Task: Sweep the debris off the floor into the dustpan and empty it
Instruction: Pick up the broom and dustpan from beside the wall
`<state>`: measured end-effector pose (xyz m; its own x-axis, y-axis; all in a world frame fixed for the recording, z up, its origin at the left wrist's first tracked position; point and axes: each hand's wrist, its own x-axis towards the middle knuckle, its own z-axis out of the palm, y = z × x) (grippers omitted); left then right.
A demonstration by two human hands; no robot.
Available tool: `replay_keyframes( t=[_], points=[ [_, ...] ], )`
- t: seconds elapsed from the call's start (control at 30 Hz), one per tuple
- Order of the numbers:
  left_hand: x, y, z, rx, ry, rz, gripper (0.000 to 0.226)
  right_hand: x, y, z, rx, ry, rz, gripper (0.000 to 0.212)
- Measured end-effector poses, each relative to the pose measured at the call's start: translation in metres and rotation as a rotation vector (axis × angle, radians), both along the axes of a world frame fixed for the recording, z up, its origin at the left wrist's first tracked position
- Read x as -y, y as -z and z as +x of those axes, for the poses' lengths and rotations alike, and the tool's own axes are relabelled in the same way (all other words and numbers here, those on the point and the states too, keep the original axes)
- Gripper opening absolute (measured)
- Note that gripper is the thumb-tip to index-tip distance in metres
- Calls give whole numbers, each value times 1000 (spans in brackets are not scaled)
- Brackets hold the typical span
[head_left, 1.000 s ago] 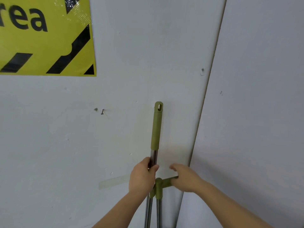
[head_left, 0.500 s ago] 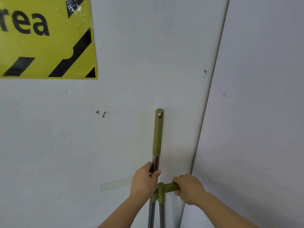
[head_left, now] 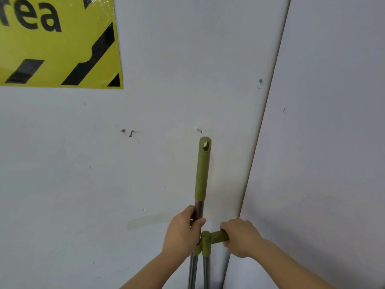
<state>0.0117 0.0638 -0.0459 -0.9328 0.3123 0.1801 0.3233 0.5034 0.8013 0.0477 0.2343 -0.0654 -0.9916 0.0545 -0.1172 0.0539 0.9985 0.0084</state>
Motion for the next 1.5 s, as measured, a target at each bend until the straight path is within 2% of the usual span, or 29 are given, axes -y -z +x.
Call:
replay_keyframes(
  t=[0.1,0.23,0.4,0.57,0.97,1.5],
  points=[
    [9,4,18,-2,27,15,12,8,-1,14,47,-24,19,15],
    [26,13,46,8,87,40,8,22,0,30,193,-131,-91,12],
    [47,27,78,31,77,82,8,45,12,48,308,-263,-128,31],
    [69,33,96,41,23,77,6,63,31,60,213,-368,-121,32],
    [115,27,117,43,-153,52,9,111,28,53,254,-510,-106,31],
    [197,20,163,-1,-432,40,8,204,19,48,195,-782,-18,36]
  ],
)
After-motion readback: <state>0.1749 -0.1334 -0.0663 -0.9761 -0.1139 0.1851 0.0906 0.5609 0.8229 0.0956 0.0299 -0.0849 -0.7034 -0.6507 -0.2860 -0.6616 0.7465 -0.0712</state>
